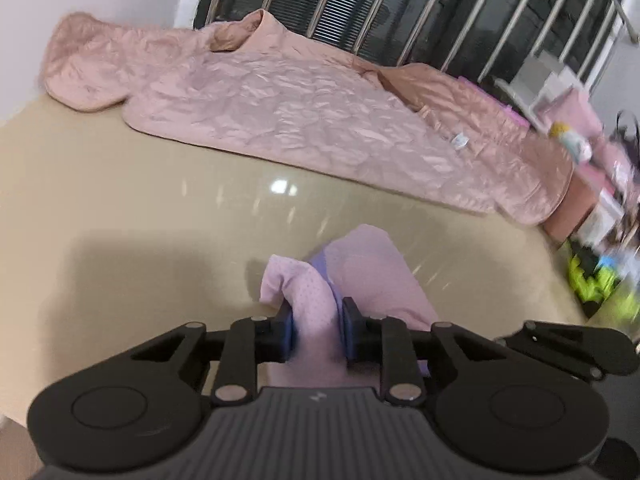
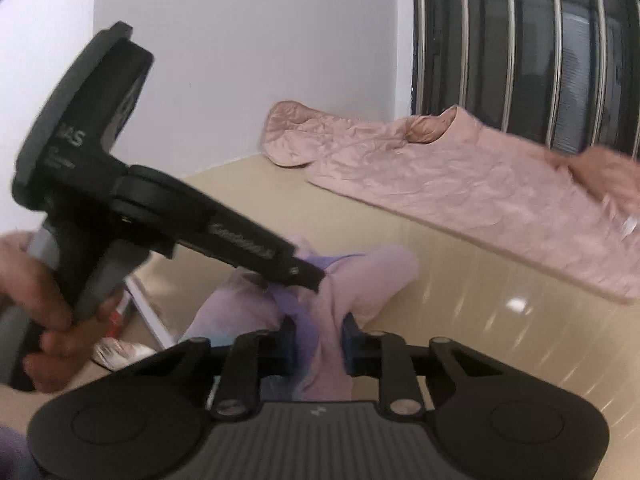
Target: Fold clothes
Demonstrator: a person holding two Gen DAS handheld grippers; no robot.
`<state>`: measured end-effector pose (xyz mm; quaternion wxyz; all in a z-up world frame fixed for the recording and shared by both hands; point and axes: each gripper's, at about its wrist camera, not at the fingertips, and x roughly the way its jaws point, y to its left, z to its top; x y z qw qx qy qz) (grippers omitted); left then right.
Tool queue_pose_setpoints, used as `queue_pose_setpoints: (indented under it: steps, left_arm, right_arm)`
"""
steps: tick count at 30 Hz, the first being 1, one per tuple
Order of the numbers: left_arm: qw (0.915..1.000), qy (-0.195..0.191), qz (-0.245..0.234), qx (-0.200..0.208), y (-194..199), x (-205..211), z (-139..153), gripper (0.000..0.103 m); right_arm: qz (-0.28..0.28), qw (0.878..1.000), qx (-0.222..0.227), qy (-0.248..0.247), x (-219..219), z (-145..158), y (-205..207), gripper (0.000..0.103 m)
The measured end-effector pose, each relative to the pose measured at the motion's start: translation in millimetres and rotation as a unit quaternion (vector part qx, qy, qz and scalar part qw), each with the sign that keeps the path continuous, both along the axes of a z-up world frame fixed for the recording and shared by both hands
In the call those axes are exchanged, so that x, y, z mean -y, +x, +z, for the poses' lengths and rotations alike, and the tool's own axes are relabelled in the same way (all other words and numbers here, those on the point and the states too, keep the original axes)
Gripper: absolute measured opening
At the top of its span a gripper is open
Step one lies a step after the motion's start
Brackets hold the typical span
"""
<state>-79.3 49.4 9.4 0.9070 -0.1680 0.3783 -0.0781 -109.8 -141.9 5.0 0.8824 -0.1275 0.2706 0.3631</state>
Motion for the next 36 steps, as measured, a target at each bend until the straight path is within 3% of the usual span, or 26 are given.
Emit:
queue_pose_setpoints:
  steps: [2,7,9,10,12,14,15,17,19,23,26,29,31,34,35,36]
  left_arm:
    - [0.9984,-0.044,0.032,-0.012,5,11,-6,0.025]
    - [0.9986,-0.036,0.038,-0.005,10,47,-5,0.042]
    - [0.9984,-0.04,0.035,-0.018,12,47,-2,0.053]
    - [0.9984,-0.04,0.035,-0.021,11,43,1,0.054]
    - [0.9984,-0.031,0.048,0.003,4,29,14,0.06]
    - [0.9975,-0.012,0.063,0.028,2,14,25,0.074]
    - [0.9978,-0.001,0.061,0.026,8,10,27,0.082]
    - [0.999,0.007,0.043,0.004,29,9,23,0.083]
    - [0.9996,0.009,0.014,-0.021,51,17,15,0.083]
    - [0.9985,0.037,-0.013,-0.038,67,37,4,0.083]
    - [0.9985,0.034,-0.018,-0.038,64,39,3,0.083]
    - [0.9969,0.066,-0.026,-0.034,57,44,2,0.082]
    - [0.9963,0.076,-0.027,-0.03,53,46,2,0.075]
    - [0.9959,0.081,-0.035,-0.021,50,50,2,0.065]
    - [0.9958,0.077,-0.046,-0.02,49,52,2,0.052]
    - [0.9958,0.07,-0.057,-0.019,47,54,2,0.032]
  right_arm:
    - [0.02,0.999,0.013,-0.04,12,5,19,0.019]
    - [0.077,0.99,0.03,-0.111,42,23,75,0.02]
    - [0.074,0.988,0.04,-0.129,49,31,86,0.031]
    - [0.065,0.989,0.038,-0.128,52,37,87,0.037]
    - [0.037,0.995,0.027,-0.083,69,51,83,0.071]
    - [-0.011,1.0,0.009,-0.004,95,63,71,0.088]
    - [-0.041,0.998,-0.021,0.045,107,63,69,0.088]
    - [-0.106,0.98,-0.094,0.143,124,53,72,0.088]
    - [-0.166,0.952,-0.143,0.213,127,39,75,0.088]
    - [-0.286,0.909,-0.184,0.243,109,16,94,0.086]
    - [-0.314,0.893,-0.21,0.245,104,6,98,0.082]
    - [-0.31,0.907,-0.207,0.195,85,3,93,0.081]
    - [-0.296,0.925,-0.178,0.157,71,0,80,0.078]
    - [-0.285,0.941,-0.138,0.121,60,-2,63,0.074]
    - [-0.276,0.946,-0.131,0.11,57,-1,59,0.069]
    - [-0.265,0.951,-0.125,0.1,54,0,56,0.055]
